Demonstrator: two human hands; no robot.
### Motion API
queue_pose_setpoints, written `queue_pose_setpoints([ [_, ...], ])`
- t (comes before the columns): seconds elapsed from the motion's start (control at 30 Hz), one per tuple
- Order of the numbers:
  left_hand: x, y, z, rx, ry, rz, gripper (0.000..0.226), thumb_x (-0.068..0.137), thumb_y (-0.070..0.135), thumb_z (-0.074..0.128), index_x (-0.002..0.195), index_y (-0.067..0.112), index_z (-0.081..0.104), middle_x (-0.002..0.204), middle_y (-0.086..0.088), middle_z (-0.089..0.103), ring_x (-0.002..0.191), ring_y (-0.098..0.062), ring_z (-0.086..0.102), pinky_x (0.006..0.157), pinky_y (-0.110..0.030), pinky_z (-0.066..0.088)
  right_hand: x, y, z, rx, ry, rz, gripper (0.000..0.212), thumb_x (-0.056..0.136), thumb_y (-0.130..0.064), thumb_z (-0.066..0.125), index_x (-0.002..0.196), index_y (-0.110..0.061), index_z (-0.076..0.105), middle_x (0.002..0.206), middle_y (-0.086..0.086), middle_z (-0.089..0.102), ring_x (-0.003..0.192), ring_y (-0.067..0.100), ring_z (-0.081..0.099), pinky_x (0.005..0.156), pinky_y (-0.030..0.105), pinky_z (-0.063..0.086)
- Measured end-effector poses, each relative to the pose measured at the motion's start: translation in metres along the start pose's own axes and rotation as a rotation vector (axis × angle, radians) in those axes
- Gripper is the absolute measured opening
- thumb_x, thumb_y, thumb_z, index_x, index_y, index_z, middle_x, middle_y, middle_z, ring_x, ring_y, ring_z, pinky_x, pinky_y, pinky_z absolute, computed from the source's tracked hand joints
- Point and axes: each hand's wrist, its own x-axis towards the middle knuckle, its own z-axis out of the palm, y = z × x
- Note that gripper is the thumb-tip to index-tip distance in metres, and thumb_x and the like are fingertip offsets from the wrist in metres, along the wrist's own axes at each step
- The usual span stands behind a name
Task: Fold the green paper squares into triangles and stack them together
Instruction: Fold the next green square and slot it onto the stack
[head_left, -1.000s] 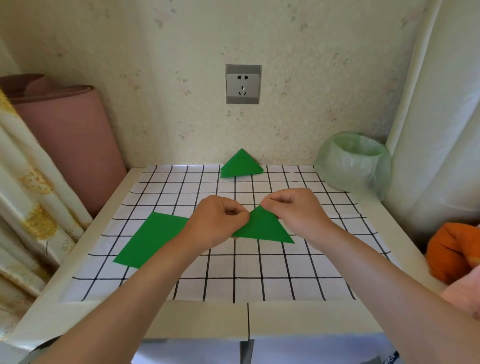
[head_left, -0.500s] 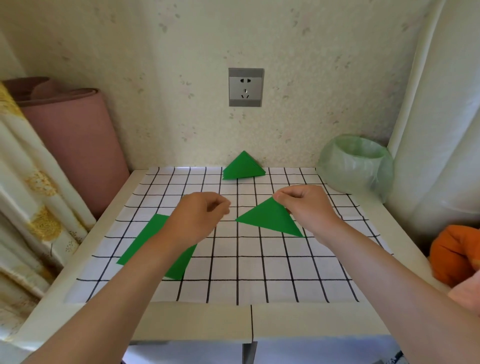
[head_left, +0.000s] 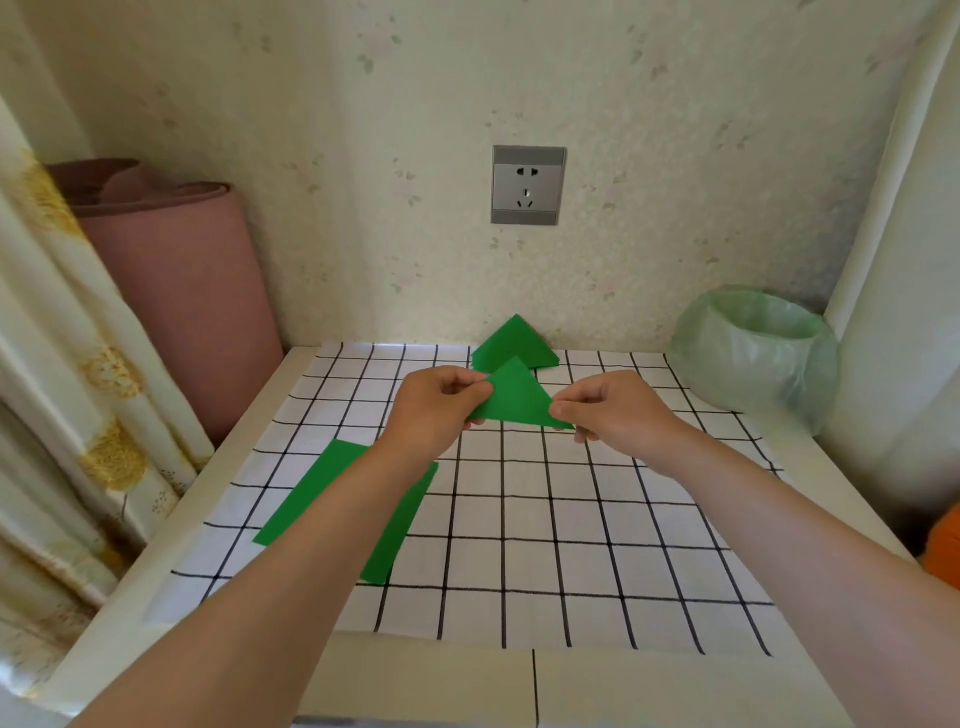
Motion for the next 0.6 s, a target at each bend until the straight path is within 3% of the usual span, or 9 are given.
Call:
queue_pose_setpoints([
  [0.13,0.032,-0.011,0.0,0.144,-0.037,0.045,0.005,0.088,0.013,0.069,0.093,0.014,0.071,0.083,-0.004,0.071,0.063,-0.009,0.063,0.065,-0.021,0.053,0.028,0.006,-0.001,-0.07,0.082,-0.019,0.006,0.088,-0.017,0.072,0.086,-0.02,0.077,0.062,-0.016,0.069,0.048,0.001,0.057,0.049,0.012,0.042],
  [0.17,0.042,-0.016,-0.001,0.202,-0.052,0.047,0.008,0.087,0.012,0.07,0.095,0.014,0.071,0.082,-0.003,0.07,0.064,-0.008,0.062,0.067,-0.02,0.051,0.037,0.01,-0.002,-0.076,0.113,-0.022,0.007,0.089,-0.018,0.072,0.085,-0.022,0.077,0.07,-0.014,0.072,0.049,0.002,0.058,0.051,0.015,0.046],
  [0.23,0.058,-0.023,-0.004,0.304,-0.071,0.054,0.009,0.086,0.012,0.07,0.093,0.017,0.071,0.079,0.001,0.069,0.069,-0.009,0.061,0.073,-0.023,0.051,0.052,0.017,-0.003,-0.096,0.16,-0.037,0.013,0.088,-0.02,0.072,0.079,-0.029,0.074,0.086,-0.006,0.075,0.061,0.008,0.063,0.07,0.029,0.057],
  [0.3,0.075,-0.029,-0.004,0.394,-0.059,0.079,0.008,0.087,0.014,0.068,0.089,0.021,0.072,0.078,0.006,0.068,0.075,-0.009,0.062,0.076,-0.022,0.049,0.068,0.024,-0.004,-0.172,0.173,-0.06,0.016,0.088,-0.022,0.071,0.076,-0.033,0.072,0.086,-0.006,0.074,0.073,0.01,0.065,0.08,0.033,0.056],
  [0.43,0.103,-0.036,0.001,0.562,-0.013,0.131,0.01,0.09,0.02,0.064,0.094,0.023,0.073,0.084,0.011,0.066,0.077,-0.004,0.059,0.064,-0.011,0.04,0.094,0.032,0.0,-0.274,0.227,-0.109,0.009,0.09,-0.023,0.069,0.086,-0.026,0.077,0.082,-0.013,0.071,0.078,0.005,0.064,0.075,0.026,0.049],
  [0.6,0.125,-0.057,0.012,0.735,0.022,0.149,0.008,0.088,0.021,0.064,0.089,0.019,0.072,0.09,0.003,0.07,0.083,-0.014,0.063,0.071,-0.022,0.045,0.118,0.047,0.011,-0.423,0.219,-0.124,0.01,0.092,-0.026,0.065,0.09,-0.027,0.075,0.088,-0.009,0.072,0.083,0.012,0.065,0.076,0.03,0.052],
])
